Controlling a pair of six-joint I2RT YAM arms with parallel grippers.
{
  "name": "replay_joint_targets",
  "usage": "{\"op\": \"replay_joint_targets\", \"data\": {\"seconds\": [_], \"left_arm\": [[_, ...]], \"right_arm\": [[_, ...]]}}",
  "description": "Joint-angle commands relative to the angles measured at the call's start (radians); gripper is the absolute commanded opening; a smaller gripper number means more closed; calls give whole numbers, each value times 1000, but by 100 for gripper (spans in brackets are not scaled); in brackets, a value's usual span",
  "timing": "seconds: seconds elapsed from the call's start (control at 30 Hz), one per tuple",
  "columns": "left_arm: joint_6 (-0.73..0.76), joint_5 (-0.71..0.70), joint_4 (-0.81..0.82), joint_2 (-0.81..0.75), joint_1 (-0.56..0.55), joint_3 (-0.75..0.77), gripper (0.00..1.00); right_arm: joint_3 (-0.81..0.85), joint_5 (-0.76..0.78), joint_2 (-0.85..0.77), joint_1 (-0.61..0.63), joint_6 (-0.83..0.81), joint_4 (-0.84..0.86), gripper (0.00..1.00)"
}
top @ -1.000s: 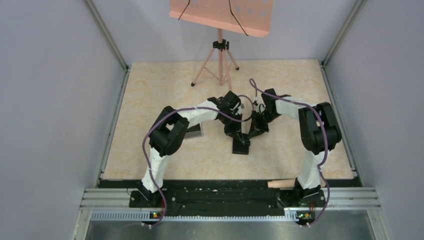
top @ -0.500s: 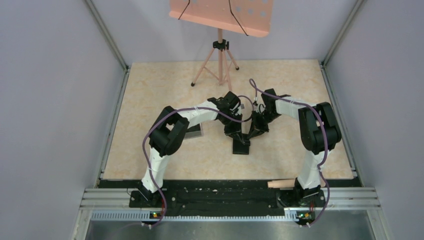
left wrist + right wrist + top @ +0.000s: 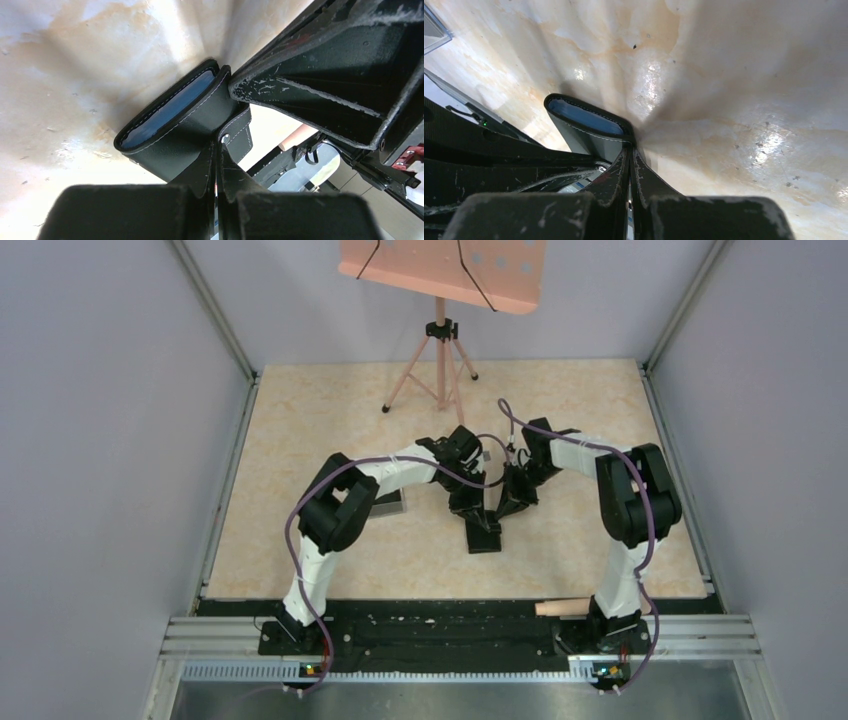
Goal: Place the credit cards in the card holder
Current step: Close the card holder at the center of the board.
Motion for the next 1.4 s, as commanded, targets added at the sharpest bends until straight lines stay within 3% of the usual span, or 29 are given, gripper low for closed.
{"op": "replay_joint_targets", "data": {"seconds": [0.0, 0.53, 0.97, 1.37], "left_arm": [[20, 28, 0, -57, -20, -15, 0], [17, 37, 4, -75, -24, -5, 0], [12, -47, -63, -72, -29, -25, 0], [20, -70, -42, -56, -29, -8, 0]], "right_arm": [[25, 31, 20, 16, -12, 8, 0], [20, 34, 8, 22, -11, 8, 0], [9, 24, -23, 23, -19, 8, 0], [-52, -65, -122, 26, -42, 38, 0]]}}
